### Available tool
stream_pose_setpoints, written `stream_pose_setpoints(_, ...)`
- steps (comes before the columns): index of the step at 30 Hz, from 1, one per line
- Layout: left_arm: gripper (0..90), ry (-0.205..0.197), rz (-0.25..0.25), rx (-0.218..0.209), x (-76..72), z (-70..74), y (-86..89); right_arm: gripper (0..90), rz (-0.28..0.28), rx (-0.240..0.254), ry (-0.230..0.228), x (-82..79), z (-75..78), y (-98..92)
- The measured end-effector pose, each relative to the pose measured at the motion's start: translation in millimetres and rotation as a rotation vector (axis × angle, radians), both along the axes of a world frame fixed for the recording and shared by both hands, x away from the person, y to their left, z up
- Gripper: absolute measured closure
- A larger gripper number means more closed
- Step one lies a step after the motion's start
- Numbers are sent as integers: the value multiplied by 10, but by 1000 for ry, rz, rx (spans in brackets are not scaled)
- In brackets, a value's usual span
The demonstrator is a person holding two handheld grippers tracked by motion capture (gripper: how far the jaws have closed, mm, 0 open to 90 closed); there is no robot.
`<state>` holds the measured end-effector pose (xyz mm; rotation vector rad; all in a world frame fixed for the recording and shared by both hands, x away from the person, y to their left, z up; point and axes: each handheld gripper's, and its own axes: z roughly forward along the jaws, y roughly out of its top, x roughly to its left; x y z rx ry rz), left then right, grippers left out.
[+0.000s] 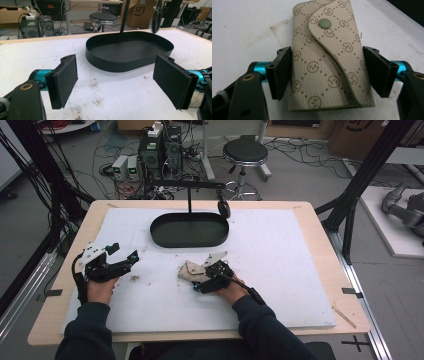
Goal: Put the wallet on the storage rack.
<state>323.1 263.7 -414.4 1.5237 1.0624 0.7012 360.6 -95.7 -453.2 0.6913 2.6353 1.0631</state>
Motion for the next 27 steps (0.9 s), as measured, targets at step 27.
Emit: stream_pose_setpoints(27,196,0,6,1,12,-4,27,440,-122,113,-84,558,515,-84)
